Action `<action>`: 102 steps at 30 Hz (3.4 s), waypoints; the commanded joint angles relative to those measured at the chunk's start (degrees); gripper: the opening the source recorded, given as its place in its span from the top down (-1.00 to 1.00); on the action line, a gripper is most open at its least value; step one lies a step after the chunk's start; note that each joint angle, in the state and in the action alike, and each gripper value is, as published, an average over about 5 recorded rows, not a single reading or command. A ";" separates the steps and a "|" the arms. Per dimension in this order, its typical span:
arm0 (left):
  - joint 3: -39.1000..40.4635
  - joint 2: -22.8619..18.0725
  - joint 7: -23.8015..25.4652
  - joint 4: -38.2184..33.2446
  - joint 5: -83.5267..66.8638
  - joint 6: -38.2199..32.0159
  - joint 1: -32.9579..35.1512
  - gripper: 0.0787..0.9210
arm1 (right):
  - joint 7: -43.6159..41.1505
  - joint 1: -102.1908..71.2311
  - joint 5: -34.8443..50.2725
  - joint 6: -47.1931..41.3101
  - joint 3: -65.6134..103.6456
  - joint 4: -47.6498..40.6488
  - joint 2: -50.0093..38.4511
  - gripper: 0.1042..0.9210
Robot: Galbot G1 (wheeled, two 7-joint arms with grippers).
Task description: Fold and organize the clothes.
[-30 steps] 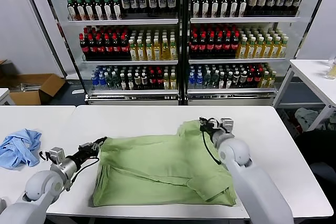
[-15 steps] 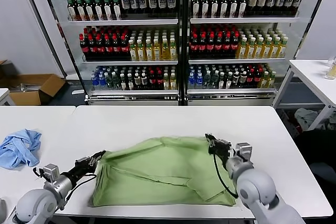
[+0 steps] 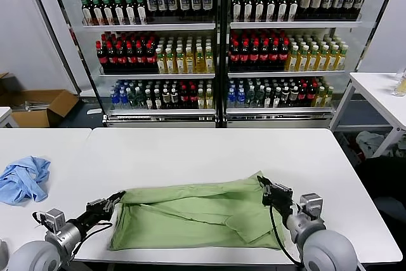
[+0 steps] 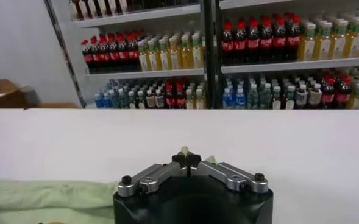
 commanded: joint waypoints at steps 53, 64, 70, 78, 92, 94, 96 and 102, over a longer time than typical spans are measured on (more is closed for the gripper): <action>9.48 -16.50 -40.54 -11.04 2.81 8.67 2.80 -0.76 | 0.97 -6.79 -8.88 0.03 4.26 2.16 1.46 -0.76; 10.87 -17.76 -41.38 -9.72 4.52 8.88 1.51 -0.20 | 1.10 -7.33 -9.78 0.04 4.33 2.88 1.95 -0.76; 11.50 -17.73 -39.94 -9.98 8.83 8.31 1.38 0.21 | 1.11 -7.47 -10.32 0.04 4.16 2.98 2.34 -0.76; 8.68 -15.85 -36.46 -11.28 11.18 8.62 1.27 0.77 | 1.09 -7.06 -11.18 0.06 3.69 2.79 2.74 -0.76; -23.61 -1.62 -27.38 -8.15 13.58 17.96 5.05 0.98 | 0.93 -2.86 -11.85 0.44 0.82 2.15 2.72 -0.76; -27.35 0.14 -27.23 -5.98 12.62 18.00 5.79 0.98 | 0.83 -1.60 -11.96 0.51 0.13 2.02 2.90 -0.76; -29.49 1.40 -27.57 -5.81 10.17 18.04 6.58 0.98 | 0.72 -0.58 -11.96 0.58 0.12 2.01 2.91 -0.76; -23.76 -1.52 -30.72 -18.54 -3.67 18.09 7.60 0.98 | 0.66 0.18 -11.88 0.63 0.91 1.69 2.66 -0.76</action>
